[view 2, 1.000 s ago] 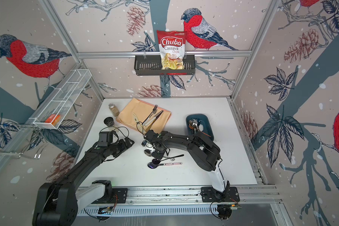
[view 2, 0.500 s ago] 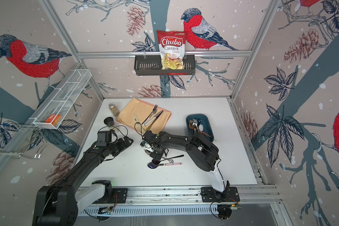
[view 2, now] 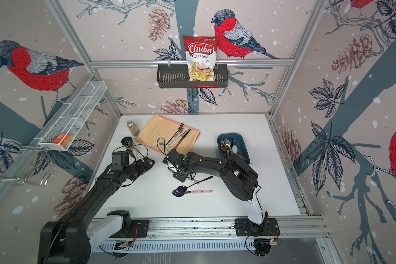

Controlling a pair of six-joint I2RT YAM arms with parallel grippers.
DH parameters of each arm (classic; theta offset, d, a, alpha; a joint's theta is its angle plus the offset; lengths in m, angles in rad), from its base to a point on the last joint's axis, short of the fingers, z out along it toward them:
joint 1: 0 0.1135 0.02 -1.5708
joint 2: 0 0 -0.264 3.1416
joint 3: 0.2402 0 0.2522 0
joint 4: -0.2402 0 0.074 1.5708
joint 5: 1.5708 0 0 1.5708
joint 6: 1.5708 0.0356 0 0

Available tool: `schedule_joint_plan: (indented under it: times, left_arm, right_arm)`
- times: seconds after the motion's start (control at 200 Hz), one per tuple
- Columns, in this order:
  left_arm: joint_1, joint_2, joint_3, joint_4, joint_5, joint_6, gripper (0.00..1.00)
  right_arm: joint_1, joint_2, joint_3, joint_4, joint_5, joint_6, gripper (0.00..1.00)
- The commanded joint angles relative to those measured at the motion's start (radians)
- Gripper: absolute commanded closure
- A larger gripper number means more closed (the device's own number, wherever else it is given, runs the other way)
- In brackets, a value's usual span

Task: Put the spoon into the storage box
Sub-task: Pick up the spoon from the center of the board, then place the spoon in the storage box.

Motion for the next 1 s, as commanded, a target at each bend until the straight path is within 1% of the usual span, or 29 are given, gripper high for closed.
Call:
schedule_joint_plan:
  times: [0.0, 0.31, 0.44, 0.615, 0.856, 0.996]
  left_arm:
    - [0.003, -0.006, 0.010, -0.009, -0.017, 0.009, 0.04]
    - [0.002, -0.003, 0.018, 0.013, 0.015, 0.035, 0.04]
    - [0.002, 0.005, 0.023, 0.014, 0.018, 0.041, 0.04]
    - [0.003, 0.005, 0.028, 0.017, 0.020, 0.047, 0.04]
    - [-0.004, 0.022, 0.061, 0.022, 0.047, 0.074, 0.04]
    - [-0.044, 0.050, 0.089, 0.035, 0.062, 0.092, 0.04]
  right_arm:
    - [0.001, -0.020, 0.008, 0.026, 0.038, -0.011, 0.99]
    - [-0.023, -0.078, 0.001, 0.039, 0.052, 0.002, 0.99]
    - [-0.031, -0.075, 0.002, 0.043, 0.075, 0.002, 0.99]
    - [-0.056, -0.080, 0.026, 0.039, 0.077, 0.018, 0.99]
    - [-0.147, -0.114, 0.093, -0.045, 0.058, 0.077, 1.00]
    - [-0.214, -0.145, 0.113, -0.117, 0.056, 0.111, 1.00]
